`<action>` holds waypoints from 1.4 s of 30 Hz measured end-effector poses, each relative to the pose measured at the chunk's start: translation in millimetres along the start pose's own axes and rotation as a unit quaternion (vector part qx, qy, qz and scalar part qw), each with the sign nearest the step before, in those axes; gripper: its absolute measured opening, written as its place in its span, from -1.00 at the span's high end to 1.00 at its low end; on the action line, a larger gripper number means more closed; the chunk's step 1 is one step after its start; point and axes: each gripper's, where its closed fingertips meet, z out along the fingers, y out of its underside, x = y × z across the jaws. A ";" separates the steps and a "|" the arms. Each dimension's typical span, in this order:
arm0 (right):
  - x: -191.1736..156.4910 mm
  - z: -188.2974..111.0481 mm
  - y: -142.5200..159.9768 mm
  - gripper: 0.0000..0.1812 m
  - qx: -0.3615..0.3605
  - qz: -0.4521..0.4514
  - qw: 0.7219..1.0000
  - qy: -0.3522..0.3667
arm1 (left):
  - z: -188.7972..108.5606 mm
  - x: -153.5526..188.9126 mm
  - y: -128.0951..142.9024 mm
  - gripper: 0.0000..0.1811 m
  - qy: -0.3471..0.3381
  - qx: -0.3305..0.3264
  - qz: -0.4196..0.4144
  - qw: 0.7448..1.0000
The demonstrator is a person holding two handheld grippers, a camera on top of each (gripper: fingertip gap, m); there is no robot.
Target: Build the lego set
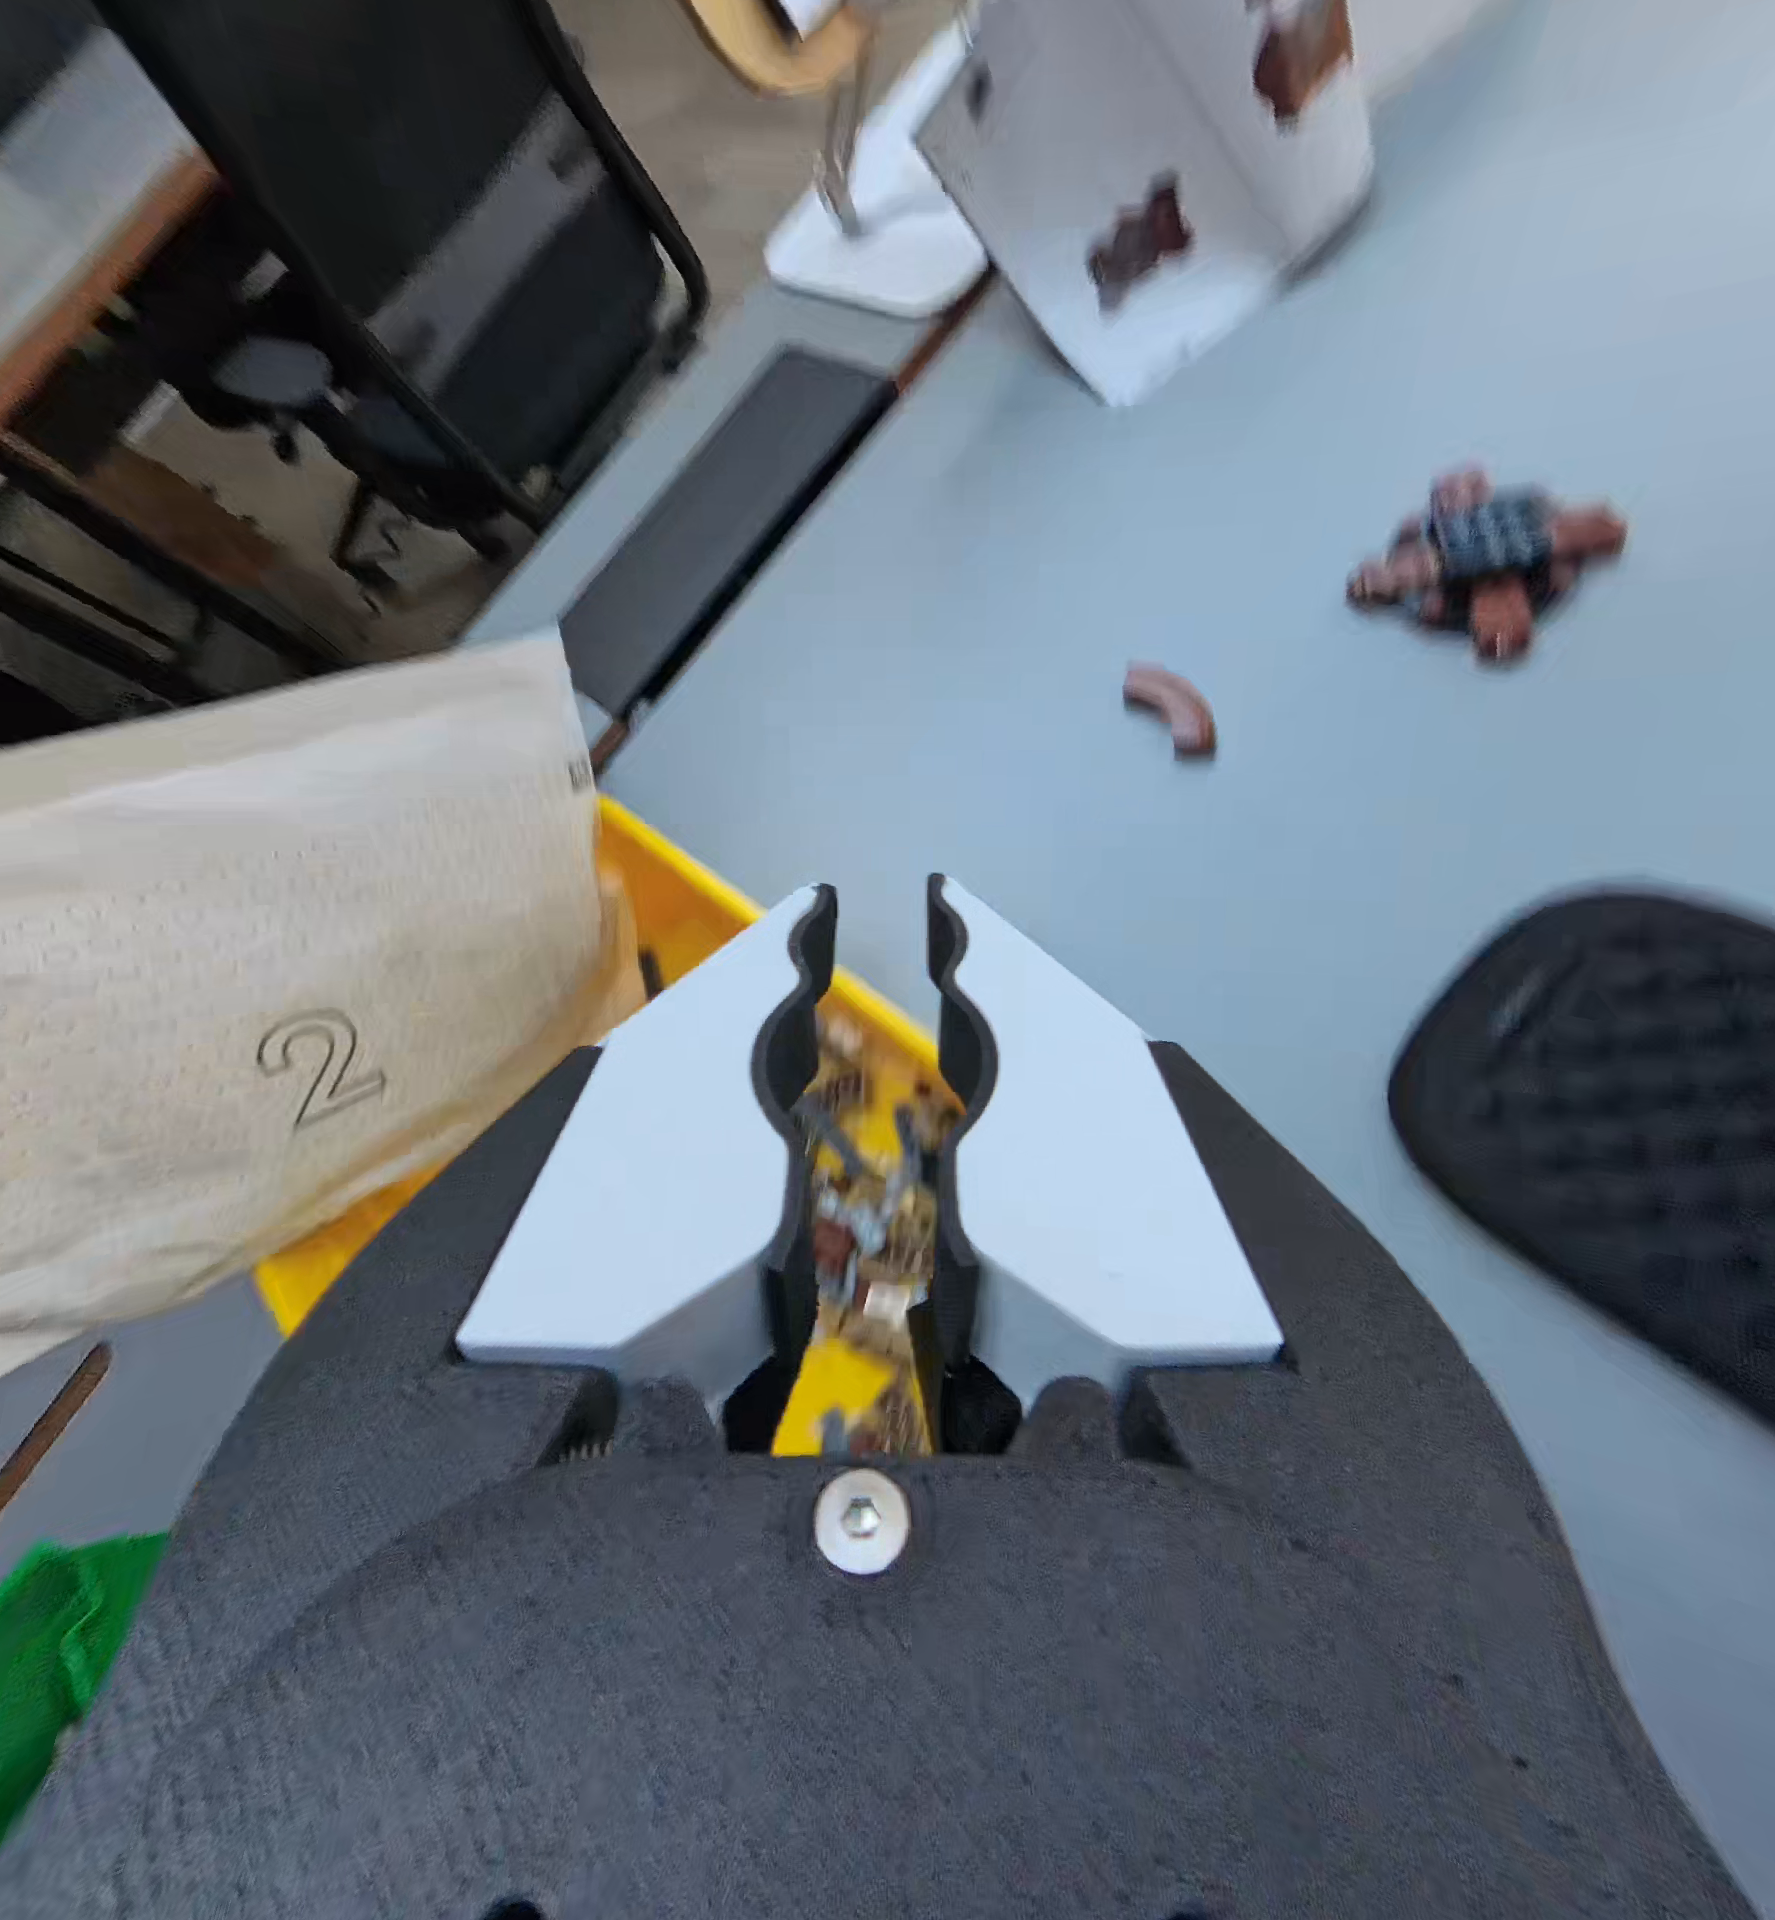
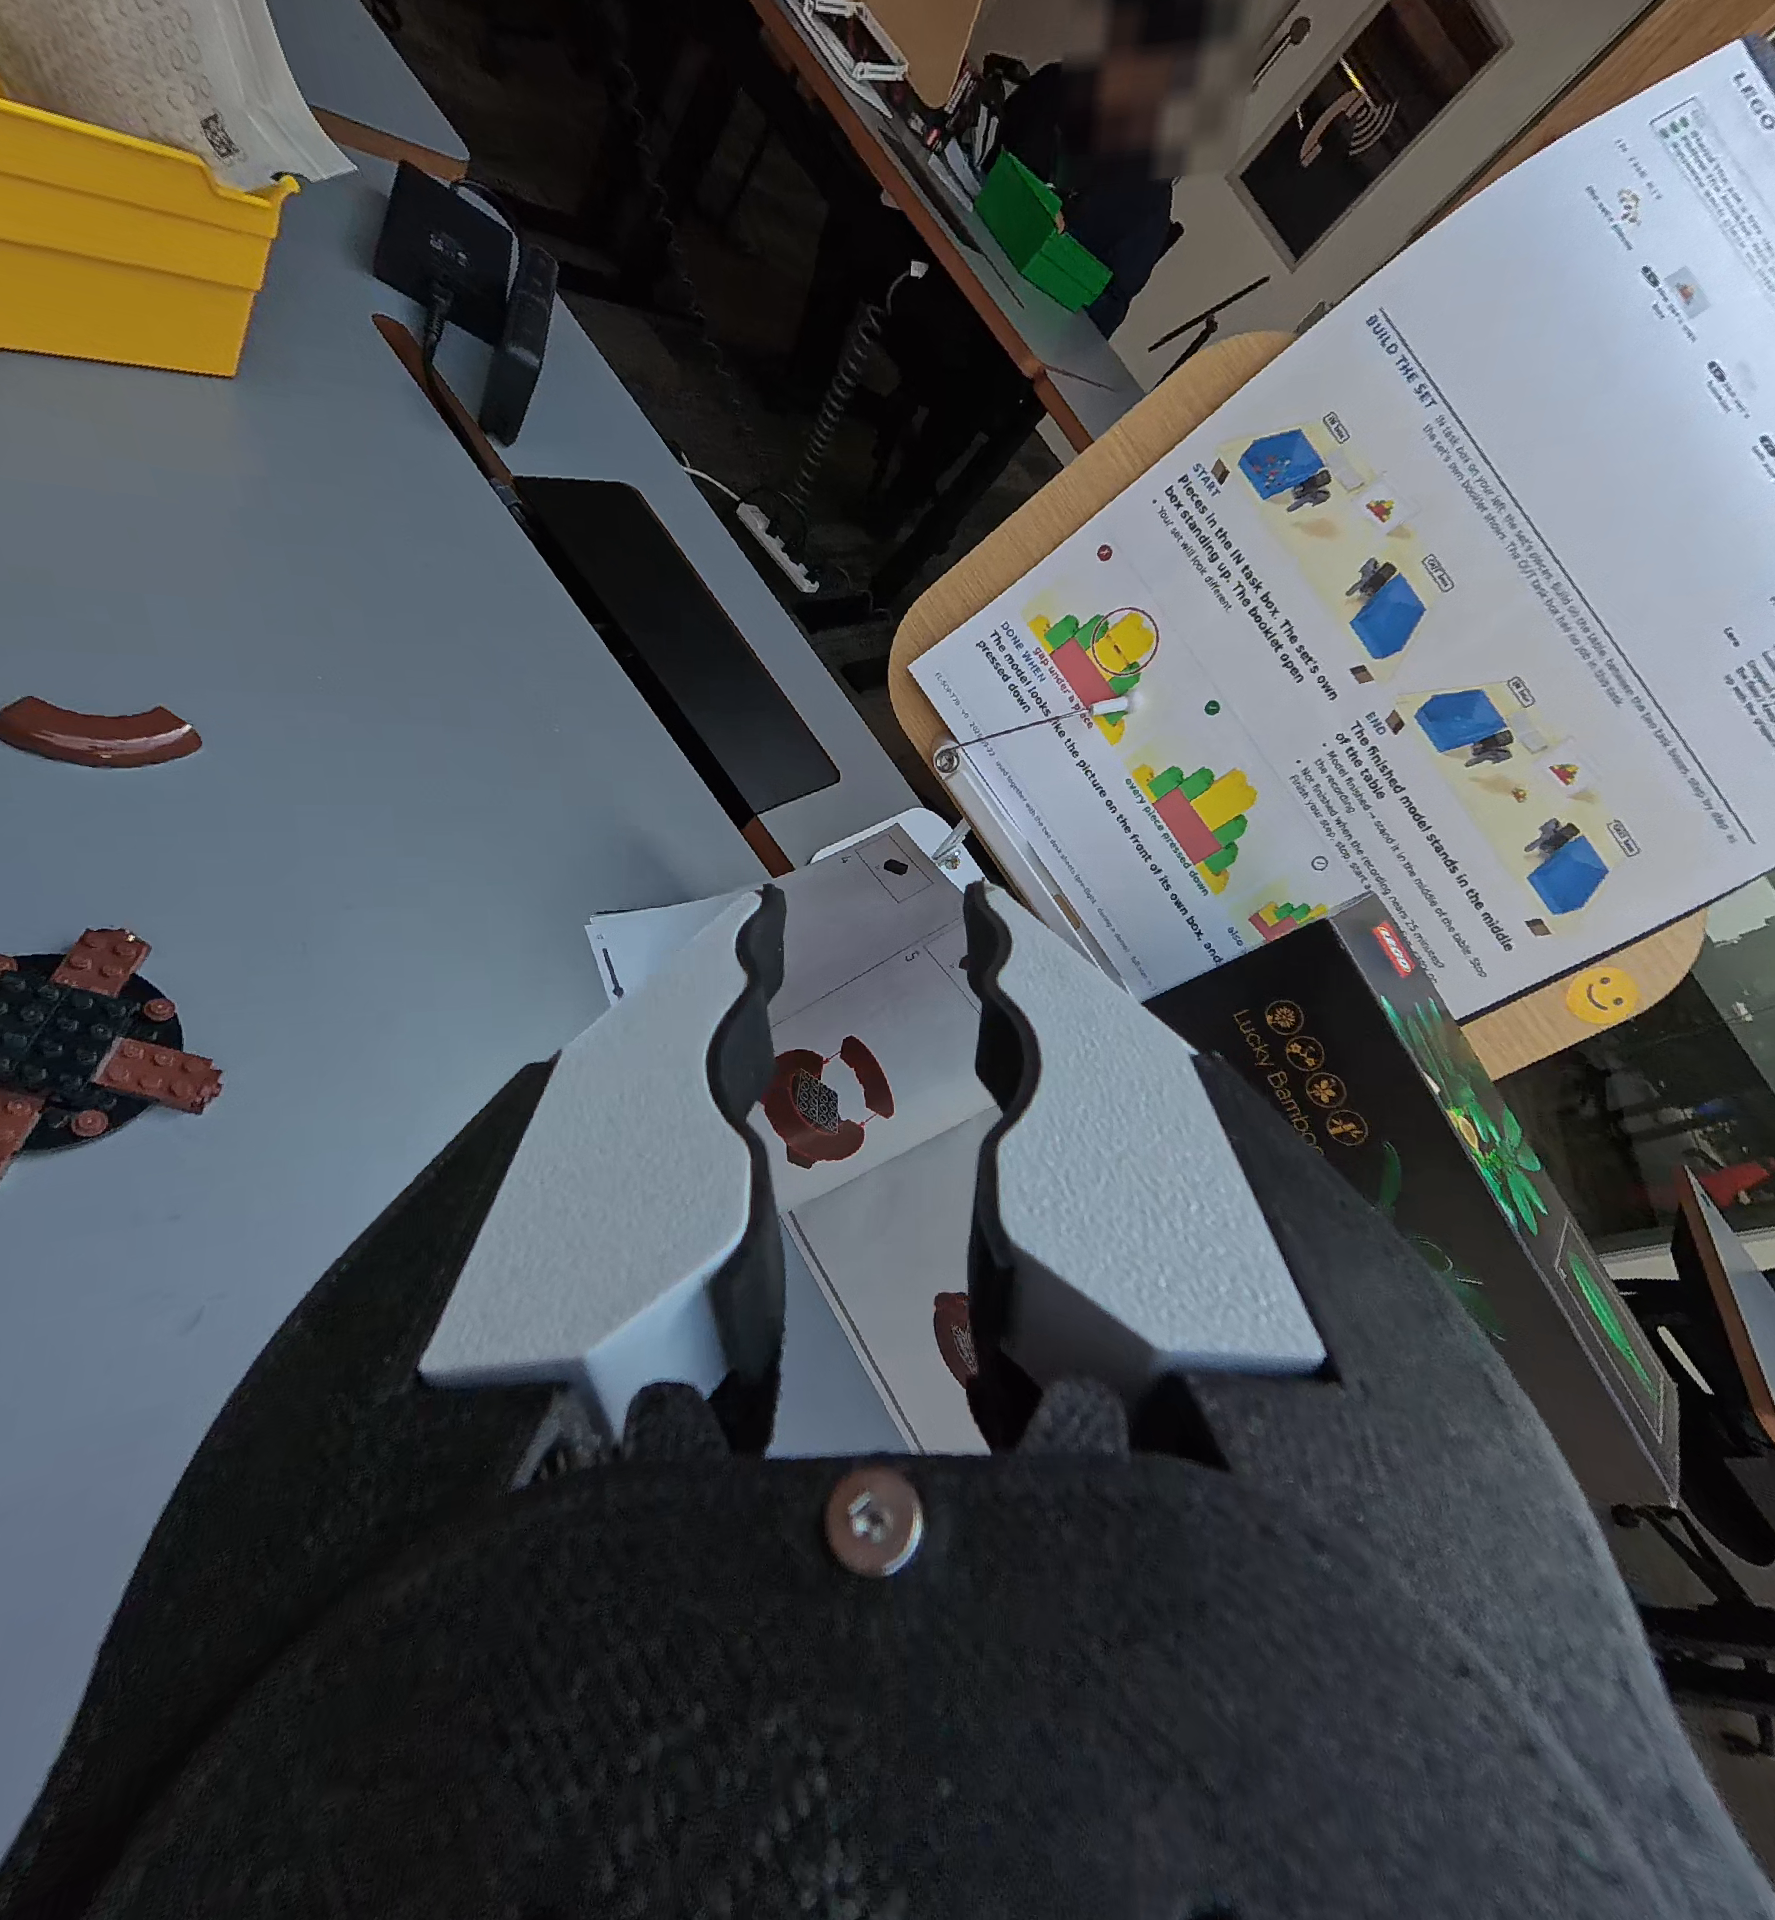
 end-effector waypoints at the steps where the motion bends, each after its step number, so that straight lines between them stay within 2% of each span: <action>1: -1.3 2.6 -1.1 0.62 -0.001 -0.003 1.000 -0.001 | -9.7 -4.1 29.9 0.87 0.049 -0.076 -0.013 0.996; 2: -2.5 5.1 -2.3 0.62 -0.003 -0.008 1.000 -0.001 | -16.2 -10.4 58.3 0.75 0.083 -0.154 -0.046 0.984; 4: -6.1 9.0 -4.9 0.62 -0.006 -0.019 1.000 -0.002 | -19.2 -21.8 103.8 0.75 0.109 -0.255 -0.096 0.956; 8: -7.9 8.3 -1.8 0.62 -0.019 -0.029 0.999 0.002 | -14.2 -27.4 173.9 0.70 0.105 -0.388 -0.102 0.910; 11: 7.3 1.2 8.3 0.62 -0.032 -0.007 0.999 0.024 | -16.4 -37.1 203.9 0.62 0.075 -0.455 -0.065 0.885; 14: 40.1 -16.9 25.8 0.61 -0.051 0.040 0.995 0.077 | -9.5 -37.6 206.9 0.63 0.071 -0.449 -0.086 0.886; 18: 76.4 -57.5 42.5 0.62 -0.049 0.073 0.986 0.144 | -8.1 -34.0 212.5 0.63 0.072 -0.451 -0.118 0.882; 24: 104.5 -95.8 51.3 0.63 -0.015 0.119 0.974 0.190 | -3.2 -30.6 214.0 0.60 0.067 -0.445 -0.163 0.878; 34: 106.2 -92.4 60.5 0.63 -0.013 0.131 0.976 0.175 | -0.2 -33.2 213.7 0.64 0.045 -0.453 -0.203 0.867; 42: 103.9 -80.3 67.1 0.63 -0.024 0.132 0.978 0.157 | 8.5 -26.3 215.0 0.67 0.064 -0.458 -0.251 0.851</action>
